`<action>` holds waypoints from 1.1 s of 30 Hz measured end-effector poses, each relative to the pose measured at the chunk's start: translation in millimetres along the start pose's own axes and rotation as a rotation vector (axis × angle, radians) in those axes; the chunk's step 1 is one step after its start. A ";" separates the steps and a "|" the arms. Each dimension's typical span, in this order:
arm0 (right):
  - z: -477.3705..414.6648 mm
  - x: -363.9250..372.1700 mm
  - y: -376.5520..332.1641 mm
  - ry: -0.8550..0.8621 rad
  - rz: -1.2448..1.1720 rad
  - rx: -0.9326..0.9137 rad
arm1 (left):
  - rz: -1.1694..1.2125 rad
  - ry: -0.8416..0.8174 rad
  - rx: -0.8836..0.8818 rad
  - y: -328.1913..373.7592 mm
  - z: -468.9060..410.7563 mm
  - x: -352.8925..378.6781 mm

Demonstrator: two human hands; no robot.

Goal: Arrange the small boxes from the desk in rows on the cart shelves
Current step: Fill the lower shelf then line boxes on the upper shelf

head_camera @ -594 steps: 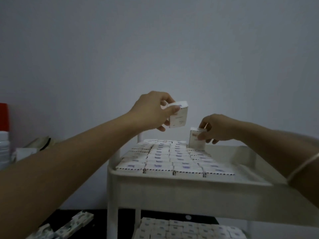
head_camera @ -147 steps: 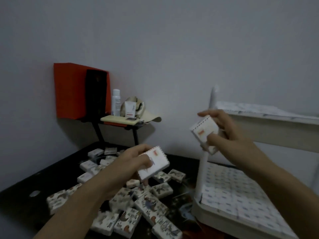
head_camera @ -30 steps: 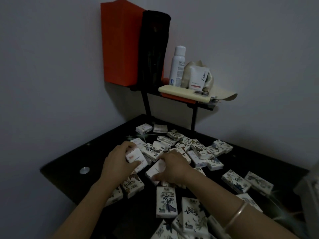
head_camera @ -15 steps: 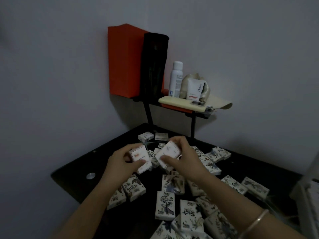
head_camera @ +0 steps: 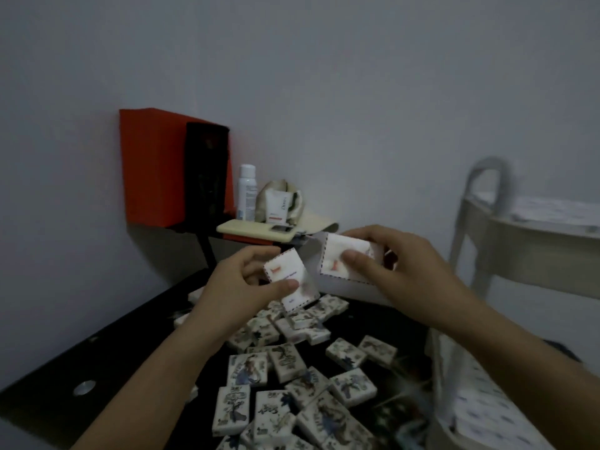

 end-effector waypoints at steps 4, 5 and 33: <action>18.0 -80.0 -12.2 0.120 0.083 0.001 | 0.063 -0.129 0.116 60.2 3.2 49.8; 23.0 -99.0 -13.3 0.146 0.091 0.011 | 0.071 -0.170 0.154 75.7 5.7 63.0; 70.6 -355.9 183.7 0.242 0.508 0.486 | -0.062 -0.460 0.360 228.3 -40.9 370.6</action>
Point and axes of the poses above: each hand's wrist, its own z-axis away from the middle knuckle, its own x-axis out of the palm, y = z × x, the point moved 9 cm from there along -z, towards the middle knuckle, and after that the axes turned 5 degrees about z, right-handed, at the moved point
